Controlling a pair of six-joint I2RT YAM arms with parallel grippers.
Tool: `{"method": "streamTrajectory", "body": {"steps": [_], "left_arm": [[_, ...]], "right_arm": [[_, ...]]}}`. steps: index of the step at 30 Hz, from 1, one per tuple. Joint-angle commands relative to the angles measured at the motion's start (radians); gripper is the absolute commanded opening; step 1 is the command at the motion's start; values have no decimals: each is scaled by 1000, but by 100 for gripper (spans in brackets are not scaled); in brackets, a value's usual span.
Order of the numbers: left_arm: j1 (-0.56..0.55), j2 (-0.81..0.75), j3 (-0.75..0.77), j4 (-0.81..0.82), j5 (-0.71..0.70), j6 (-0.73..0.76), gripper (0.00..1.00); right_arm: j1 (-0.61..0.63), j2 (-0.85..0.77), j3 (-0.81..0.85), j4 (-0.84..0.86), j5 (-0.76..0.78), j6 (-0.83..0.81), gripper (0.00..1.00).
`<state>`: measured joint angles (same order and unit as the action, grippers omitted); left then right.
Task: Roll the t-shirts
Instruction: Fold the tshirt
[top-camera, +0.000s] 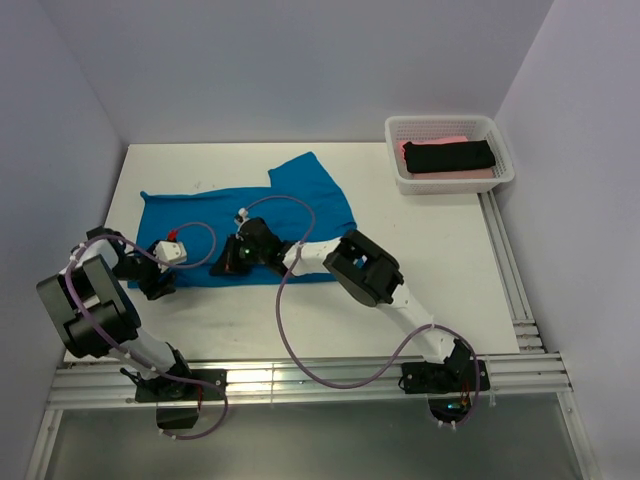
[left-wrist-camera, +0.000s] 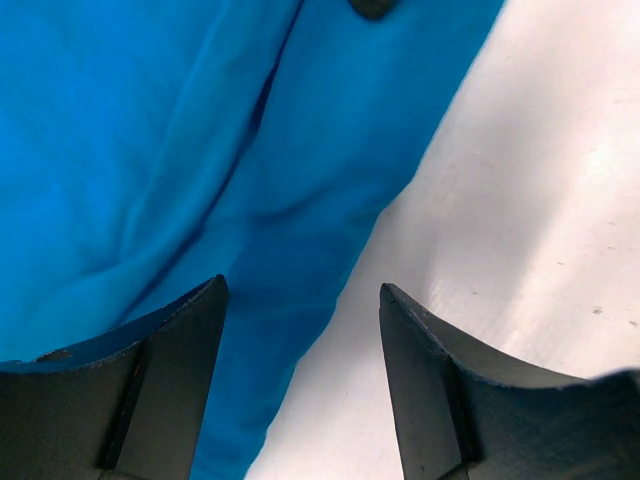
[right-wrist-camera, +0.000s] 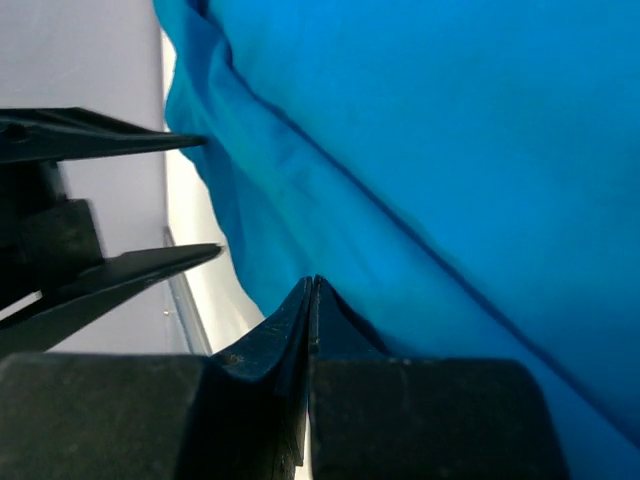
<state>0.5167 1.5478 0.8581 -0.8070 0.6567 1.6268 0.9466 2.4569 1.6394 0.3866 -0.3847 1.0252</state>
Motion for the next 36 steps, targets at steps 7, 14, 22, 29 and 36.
{"method": "streamTrajectory", "body": {"steps": [7,14,22,29,36], "left_arm": [[72,116,33,54,-25,-24,67],[126,158,33,46,-81,27,65],[166,192,75,-6,-118,76,63],[169,170,50,17,-137,87,63],[171,163,50,17,-147,90,63]], "right_arm": [[44,62,82,-51,121,58,0],[40,36,56,-69,205,91,0],[38,22,102,-192,311,128,0],[29,27,194,-284,383,141,0],[8,96,375,-358,425,124,0]]}}
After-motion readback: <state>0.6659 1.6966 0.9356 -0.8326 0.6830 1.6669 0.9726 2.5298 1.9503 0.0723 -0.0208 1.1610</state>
